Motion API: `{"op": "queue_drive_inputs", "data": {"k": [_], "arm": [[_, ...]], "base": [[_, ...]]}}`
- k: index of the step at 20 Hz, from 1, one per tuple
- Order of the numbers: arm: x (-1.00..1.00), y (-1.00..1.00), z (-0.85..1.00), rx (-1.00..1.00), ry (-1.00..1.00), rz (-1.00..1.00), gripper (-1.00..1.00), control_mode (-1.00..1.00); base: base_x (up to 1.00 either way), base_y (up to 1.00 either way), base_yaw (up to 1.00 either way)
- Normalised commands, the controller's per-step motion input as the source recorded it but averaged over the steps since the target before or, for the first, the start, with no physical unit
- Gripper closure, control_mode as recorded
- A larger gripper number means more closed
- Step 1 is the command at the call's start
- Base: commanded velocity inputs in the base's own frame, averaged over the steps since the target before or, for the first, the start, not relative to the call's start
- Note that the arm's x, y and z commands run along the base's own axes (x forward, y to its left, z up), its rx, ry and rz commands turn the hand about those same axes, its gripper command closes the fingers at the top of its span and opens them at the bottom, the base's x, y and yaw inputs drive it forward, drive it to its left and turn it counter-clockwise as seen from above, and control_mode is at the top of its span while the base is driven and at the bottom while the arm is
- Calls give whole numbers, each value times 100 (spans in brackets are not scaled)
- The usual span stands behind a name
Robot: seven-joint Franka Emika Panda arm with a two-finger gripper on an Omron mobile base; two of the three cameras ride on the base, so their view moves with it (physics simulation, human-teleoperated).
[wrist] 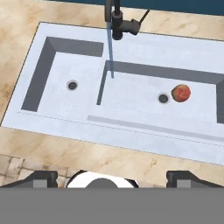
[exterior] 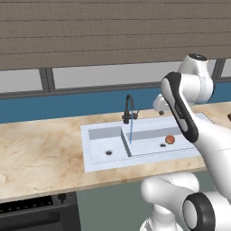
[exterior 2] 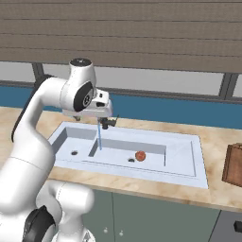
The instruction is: Pick the peach from the sink and place it on the cutting board to airdry. Then turn off the sink faucet.
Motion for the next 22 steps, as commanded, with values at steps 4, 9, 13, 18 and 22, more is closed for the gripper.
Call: {"op": "queue_drive_inputs", "data": {"k": [4,9,13,18,22], "arm": [[0,-13,-44,0,0,4,-100,-100],[0,-29,-23,0,0,0,-100,-100],[0,-20,-38,0,0,0,-100,-100],[7,-17,-27,0,0,-1,-100,-100],[8,-20,-14,0,0,-1,-100,-100]], "base": [[0,0,0],[0,0,0],[0,0,0],[0,0,0],[0,0,0]]}}
